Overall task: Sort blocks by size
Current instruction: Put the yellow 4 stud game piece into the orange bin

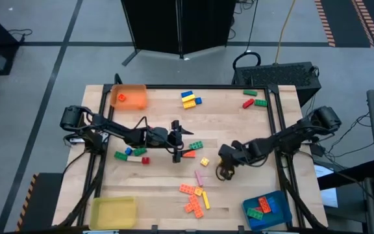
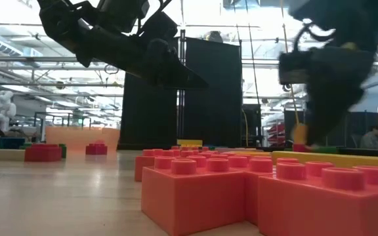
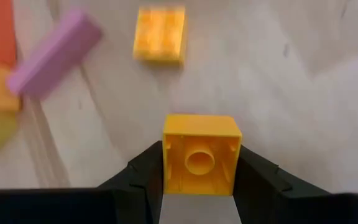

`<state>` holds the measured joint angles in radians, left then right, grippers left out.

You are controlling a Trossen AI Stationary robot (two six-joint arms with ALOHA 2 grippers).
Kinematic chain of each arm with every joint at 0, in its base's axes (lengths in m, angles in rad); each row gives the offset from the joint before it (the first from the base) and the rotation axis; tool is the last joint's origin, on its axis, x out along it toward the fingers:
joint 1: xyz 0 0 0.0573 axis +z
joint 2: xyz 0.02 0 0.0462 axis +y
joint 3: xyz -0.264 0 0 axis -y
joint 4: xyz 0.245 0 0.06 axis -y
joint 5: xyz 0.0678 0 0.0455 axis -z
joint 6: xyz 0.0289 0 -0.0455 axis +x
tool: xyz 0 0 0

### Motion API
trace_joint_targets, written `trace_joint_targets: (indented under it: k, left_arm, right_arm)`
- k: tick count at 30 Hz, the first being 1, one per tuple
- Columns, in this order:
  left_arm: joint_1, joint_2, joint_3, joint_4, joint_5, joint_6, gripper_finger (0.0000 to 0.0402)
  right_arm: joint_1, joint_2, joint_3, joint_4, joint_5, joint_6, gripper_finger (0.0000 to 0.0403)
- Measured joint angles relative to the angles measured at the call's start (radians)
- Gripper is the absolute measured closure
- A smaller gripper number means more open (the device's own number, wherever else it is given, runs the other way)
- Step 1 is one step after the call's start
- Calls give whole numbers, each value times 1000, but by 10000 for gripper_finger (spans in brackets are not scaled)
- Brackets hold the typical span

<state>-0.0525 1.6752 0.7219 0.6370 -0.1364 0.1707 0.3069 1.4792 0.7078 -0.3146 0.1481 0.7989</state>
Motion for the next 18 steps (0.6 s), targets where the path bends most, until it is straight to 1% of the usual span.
trace_joint_targets:
  k: [4,7,10,12,14,18]
  left_arm:
    - [0,0,0,-1,-1,-5,61]
    - [0,0,0,-1,-2,-5,61]
    - [0,0,0,2,-2,-4,61]
    - [0,0,0,4,-2,4,61]
    - [-6,0,0,0,-2,24,61]
    - [-59,0,0,-9,20,134,61]
  right_arm:
    - [-54,1,0,50,-8,-59,263]
    - [-86,25,0,113,-5,-116,263]
    - [-111,58,0,248,35,-194,263]
    - [-125,68,0,342,40,-246,263]
    - [-133,72,1,431,42,-288,263]
    - [-137,72,1,519,44,-318,263]
